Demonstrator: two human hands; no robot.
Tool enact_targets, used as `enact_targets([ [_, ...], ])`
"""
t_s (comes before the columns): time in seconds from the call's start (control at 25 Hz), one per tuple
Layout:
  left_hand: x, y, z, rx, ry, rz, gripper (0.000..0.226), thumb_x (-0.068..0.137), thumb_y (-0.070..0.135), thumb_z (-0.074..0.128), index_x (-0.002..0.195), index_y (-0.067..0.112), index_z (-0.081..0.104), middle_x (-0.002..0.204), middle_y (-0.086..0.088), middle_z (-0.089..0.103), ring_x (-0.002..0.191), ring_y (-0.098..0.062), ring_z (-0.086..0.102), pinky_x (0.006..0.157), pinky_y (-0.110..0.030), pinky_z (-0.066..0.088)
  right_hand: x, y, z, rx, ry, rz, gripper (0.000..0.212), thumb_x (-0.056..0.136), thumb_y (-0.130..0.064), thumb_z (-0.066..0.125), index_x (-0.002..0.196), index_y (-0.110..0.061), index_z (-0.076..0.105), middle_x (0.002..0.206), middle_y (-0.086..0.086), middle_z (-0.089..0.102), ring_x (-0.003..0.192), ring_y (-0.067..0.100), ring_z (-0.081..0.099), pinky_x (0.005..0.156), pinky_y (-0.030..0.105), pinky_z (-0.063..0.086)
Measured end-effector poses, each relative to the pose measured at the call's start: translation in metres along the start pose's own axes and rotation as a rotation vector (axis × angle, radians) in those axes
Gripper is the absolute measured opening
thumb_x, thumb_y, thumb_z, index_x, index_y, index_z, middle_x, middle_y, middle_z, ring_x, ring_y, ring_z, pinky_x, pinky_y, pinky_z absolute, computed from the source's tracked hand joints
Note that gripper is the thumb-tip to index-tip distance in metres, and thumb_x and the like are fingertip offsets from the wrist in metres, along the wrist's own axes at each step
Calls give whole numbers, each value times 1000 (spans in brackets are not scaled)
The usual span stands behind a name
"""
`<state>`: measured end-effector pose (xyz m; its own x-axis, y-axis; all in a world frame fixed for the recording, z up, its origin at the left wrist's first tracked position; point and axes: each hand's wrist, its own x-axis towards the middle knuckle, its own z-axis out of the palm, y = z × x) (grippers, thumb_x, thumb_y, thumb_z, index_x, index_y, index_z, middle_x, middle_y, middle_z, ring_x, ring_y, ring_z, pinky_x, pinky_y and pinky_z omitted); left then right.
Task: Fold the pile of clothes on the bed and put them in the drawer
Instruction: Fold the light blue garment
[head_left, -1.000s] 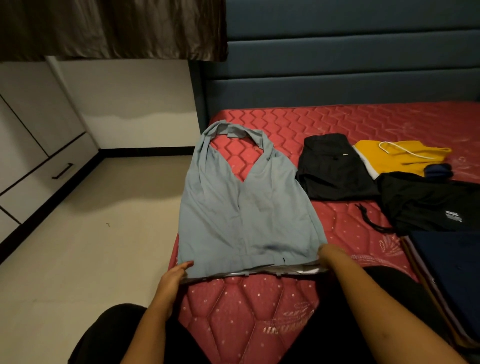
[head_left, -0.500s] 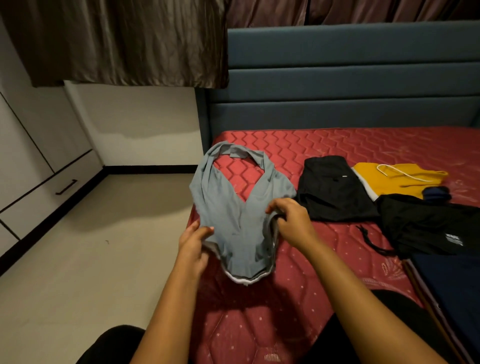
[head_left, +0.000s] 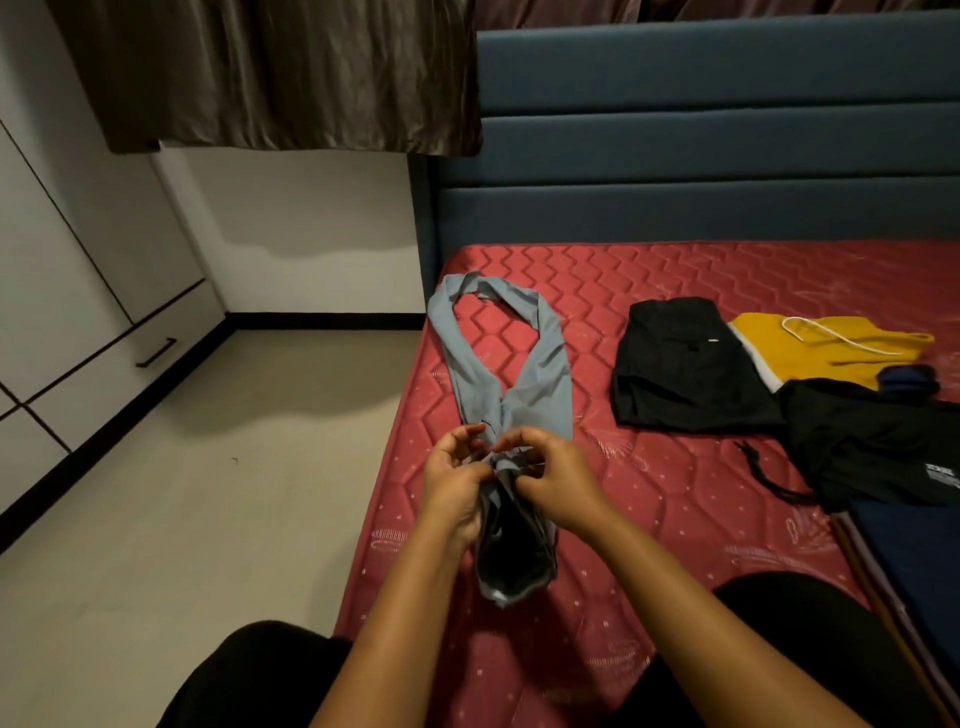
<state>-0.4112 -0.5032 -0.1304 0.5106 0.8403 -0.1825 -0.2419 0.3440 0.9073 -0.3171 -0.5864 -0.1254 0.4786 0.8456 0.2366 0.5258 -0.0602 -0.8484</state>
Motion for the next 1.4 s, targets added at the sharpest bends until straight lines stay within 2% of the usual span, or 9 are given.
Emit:
enact_targets([
  [0.24, -4, 2, -5, -75, 13, -10, 56, 77, -33, 29, 95, 15, 52, 90, -2, 57, 70, -5, 62, 59, -18, 48, 0, 16, 6, 239, -123, 100, 50, 76, 14, 49, 114, -14, 67, 118, 5, 66, 113, 13, 60, 97, 27, 49],
  [0.44, -5, 0, -6, 38, -59, 23, 63, 76, -33, 26, 100, 20, 50, 98, -1, 55, 81, -9, 56, 54, -14, 46, 1, 19, 9, 6, -66, -64, 61, 70, 21, 48, 113, -17, 69, 108, -9, 58, 96, -10, 57, 83, 6, 43],
  [0.6, -5, 2, -8, 181, -136, 49, 60, 80, -27, 38, 111, 24, 46, 106, -1, 52, 74, -4, 60, 58, -16, 49, 7, 26, 6, -134, -104, -155, 47, 76, 13, 60, 112, -15, 71, 103, -17, 49, 94, -14, 52, 78, 3, 39],
  [0.8, -2, -4, -17, 423, -243, 199, 66, 70, 4, 81, 115, 35, 44, 119, -4, 53, 104, -9, 61, 79, -19, 51, 22, 25, 4, -240, -154, -265, 27, 77, -5, 61, 103, -11, 68, 106, -5, 61, 95, 6, 55, 83, 14, 40],
  [0.88, -2, -10, -20, 468, -163, 248, 63, 65, 19, 86, 112, 32, 47, 111, 3, 60, 100, -5, 63, 80, -18, 50, 26, 22, 6, -263, -163, -264, 29, 78, -5, 58, 106, -8, 65, 101, -4, 62, 90, 3, 49, 80, 6, 34],
  [1.0, -6, -15, -26, 561, -131, 345, 48, 69, 45, 75, 112, 35, 56, 106, 12, 68, 101, -5, 64, 84, -20, 49, 30, 18, 8, -106, 33, -222, 24, 82, -9, 50, 103, -4, 61, 95, -2, 54, 83, -4, 45, 75, 2, 32],
  [1.16, -13, -10, -13, 891, -36, 482, 53, 83, 12, 61, 133, 21, 47, 121, 2, 59, 110, -18, 57, 87, -29, 45, 34, 7, 12, -3, 118, -228, 17, 78, -9, 52, 93, -10, 60, 89, -4, 53, 83, -5, 48, 74, 6, 35],
  [1.32, -12, 22, 6, 903, 238, 504, 32, 75, 2, 49, 99, 18, 63, 95, -6, 68, 92, -33, 60, 71, -38, 44, 34, -10, 13, 105, 69, -248, 13, 74, -21, 59, 86, -23, 55, 81, -10, 55, 78, 4, 54, 69, 23, 44],
  [1.4, -12, 43, 12, 989, 270, 580, 31, 74, 0, 51, 97, 14, 66, 94, -9, 69, 91, -35, 59, 70, -39, 42, 36, -23, 4, 169, 88, -288, 18, 74, -23, 60, 92, -27, 56, 87, -12, 59, 81, 8, 58, 72, 28, 47],
])
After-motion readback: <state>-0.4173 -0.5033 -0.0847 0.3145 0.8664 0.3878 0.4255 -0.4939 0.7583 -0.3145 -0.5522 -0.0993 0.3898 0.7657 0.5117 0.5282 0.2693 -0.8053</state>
